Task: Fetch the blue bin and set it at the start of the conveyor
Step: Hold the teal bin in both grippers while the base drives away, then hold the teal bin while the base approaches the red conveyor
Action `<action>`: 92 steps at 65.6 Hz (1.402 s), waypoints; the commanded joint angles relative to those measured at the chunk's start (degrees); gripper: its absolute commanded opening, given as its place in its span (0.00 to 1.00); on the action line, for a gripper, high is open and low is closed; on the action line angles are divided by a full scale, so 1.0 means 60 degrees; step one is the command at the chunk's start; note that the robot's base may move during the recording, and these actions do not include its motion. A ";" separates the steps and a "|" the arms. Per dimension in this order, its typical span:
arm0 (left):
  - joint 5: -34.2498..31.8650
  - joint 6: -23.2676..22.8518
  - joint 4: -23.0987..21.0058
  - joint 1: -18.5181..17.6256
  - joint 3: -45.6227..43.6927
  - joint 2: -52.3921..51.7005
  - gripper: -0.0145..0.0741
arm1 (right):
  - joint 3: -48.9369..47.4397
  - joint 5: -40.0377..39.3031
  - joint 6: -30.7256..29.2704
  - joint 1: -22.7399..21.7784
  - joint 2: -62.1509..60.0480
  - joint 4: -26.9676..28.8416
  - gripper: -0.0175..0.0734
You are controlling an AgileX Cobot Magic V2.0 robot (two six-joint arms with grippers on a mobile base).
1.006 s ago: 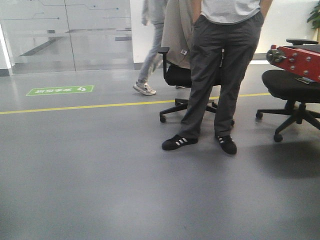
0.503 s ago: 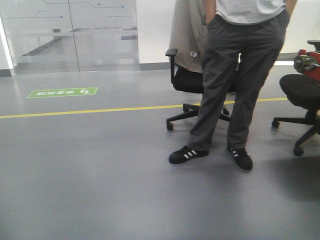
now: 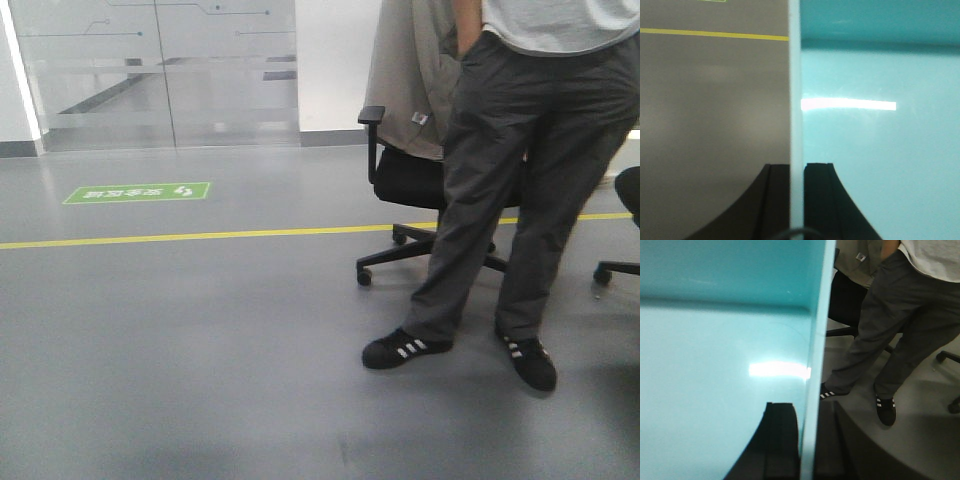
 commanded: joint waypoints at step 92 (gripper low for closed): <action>-0.0831 0.0016 -0.0211 -0.0159 -0.0073 -0.0074 0.04 | -0.0040 -0.0810 -0.0122 0.0131 0.0071 0.0142 0.02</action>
